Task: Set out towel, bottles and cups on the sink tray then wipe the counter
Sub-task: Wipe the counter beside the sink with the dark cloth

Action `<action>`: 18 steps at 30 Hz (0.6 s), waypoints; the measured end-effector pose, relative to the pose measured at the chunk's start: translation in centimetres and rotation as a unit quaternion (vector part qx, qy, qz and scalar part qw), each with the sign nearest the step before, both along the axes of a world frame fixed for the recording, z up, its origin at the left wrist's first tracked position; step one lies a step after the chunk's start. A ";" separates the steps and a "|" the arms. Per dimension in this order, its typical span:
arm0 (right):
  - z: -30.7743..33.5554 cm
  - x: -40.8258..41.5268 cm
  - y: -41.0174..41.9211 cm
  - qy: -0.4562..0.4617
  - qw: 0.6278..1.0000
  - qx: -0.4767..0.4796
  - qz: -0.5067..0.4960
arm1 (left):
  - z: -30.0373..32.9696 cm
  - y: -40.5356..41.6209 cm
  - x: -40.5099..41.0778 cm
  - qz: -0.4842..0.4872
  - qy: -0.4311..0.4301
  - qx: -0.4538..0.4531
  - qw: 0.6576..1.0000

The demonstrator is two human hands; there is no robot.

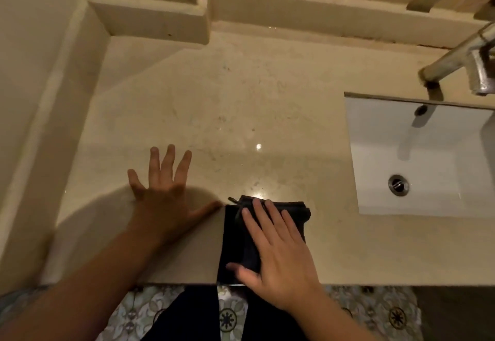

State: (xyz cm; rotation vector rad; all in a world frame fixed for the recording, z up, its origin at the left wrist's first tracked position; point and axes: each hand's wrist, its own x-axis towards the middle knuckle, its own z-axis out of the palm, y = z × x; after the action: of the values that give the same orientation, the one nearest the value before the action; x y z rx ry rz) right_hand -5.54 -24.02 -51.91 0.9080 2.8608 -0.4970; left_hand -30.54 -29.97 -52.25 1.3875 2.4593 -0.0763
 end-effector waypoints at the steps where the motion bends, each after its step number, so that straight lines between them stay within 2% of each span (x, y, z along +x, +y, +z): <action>1: 0.0 0.2 0.0 -0.004 1.000 0.004 -0.018 | -0.2 -0.1 -0.5 0.003 -0.011 0.002 1.000; 5: -0.2 1.1 0.7 -0.026 0.995 0.023 -0.098 | -0.2 -0.8 -2.1 -0.015 -0.035 0.013 0.999; 12: -0.4 1.9 5.9 -0.045 0.970 0.049 -0.236 | 0.6 -1.4 -5.2 0.047 -0.065 -0.021 0.997; 18: -0.8 -1.5 9.7 -0.040 0.956 0.070 -0.281 | 0.2 -0.1 -5.5 0.052 -0.062 -0.043 0.996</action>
State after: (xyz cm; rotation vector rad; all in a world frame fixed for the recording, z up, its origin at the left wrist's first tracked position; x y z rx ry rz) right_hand -7.02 -14.32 -52.67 1.7360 2.5588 -0.2857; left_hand -36.04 -30.10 -52.01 1.1892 2.3916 -0.0690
